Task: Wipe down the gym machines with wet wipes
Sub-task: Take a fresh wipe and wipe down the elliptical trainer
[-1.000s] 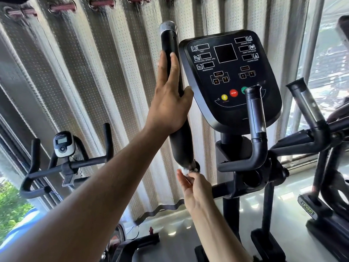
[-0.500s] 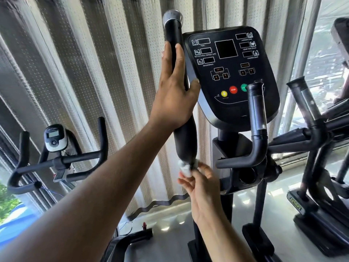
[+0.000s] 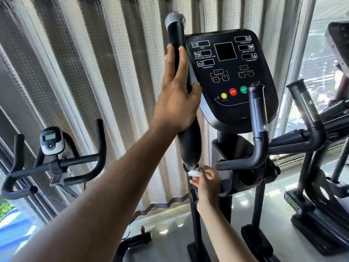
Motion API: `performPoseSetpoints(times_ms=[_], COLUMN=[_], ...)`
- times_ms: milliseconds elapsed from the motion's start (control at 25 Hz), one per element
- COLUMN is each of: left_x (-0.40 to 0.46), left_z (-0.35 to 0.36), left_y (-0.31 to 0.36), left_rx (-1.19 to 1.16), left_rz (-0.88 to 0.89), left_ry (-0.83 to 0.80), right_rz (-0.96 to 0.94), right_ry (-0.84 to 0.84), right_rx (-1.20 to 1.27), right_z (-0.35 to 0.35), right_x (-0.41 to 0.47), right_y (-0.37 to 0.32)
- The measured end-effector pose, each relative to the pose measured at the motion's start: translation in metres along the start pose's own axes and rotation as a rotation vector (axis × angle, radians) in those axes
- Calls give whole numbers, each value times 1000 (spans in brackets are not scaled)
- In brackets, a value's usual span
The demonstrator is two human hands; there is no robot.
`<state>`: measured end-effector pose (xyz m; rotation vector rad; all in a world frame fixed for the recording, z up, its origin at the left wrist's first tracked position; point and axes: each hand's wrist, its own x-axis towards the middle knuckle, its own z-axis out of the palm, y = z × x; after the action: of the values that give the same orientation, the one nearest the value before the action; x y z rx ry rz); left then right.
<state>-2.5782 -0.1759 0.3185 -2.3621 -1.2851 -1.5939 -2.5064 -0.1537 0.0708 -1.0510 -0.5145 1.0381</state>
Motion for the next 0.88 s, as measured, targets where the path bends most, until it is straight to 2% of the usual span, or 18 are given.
performPoseSetpoints(times_ms=[120, 240, 320, 520, 640, 760, 880], left_x=[0, 0, -1, -2, -2, -2, -4], left_z=[1, 1, 1, 1, 0, -1, 0], left_y=[-1, 2, 3, 4, 3, 2, 3], left_rx=[-13, 4, 23, 75, 67, 32, 61], left_rz=[5, -11, -12, -31, -17, -38, -44], left_ry=[13, 9, 13, 19, 46, 46, 70], right_rz=[-490, -736, -688, -412, -256, -348, -377], right_ry=[-249, -416, -414, -441, -424, -464, -589], right_rx=[-123, -241, -332, -584, -486, -354, -173], right_z=[-15, -15, -13, -10, -8, -14, -20], right_x=[-20, -13, 18, 84, 61, 17, -31], right_y=[-44, -44, -16, 27, 3, -38, -89])
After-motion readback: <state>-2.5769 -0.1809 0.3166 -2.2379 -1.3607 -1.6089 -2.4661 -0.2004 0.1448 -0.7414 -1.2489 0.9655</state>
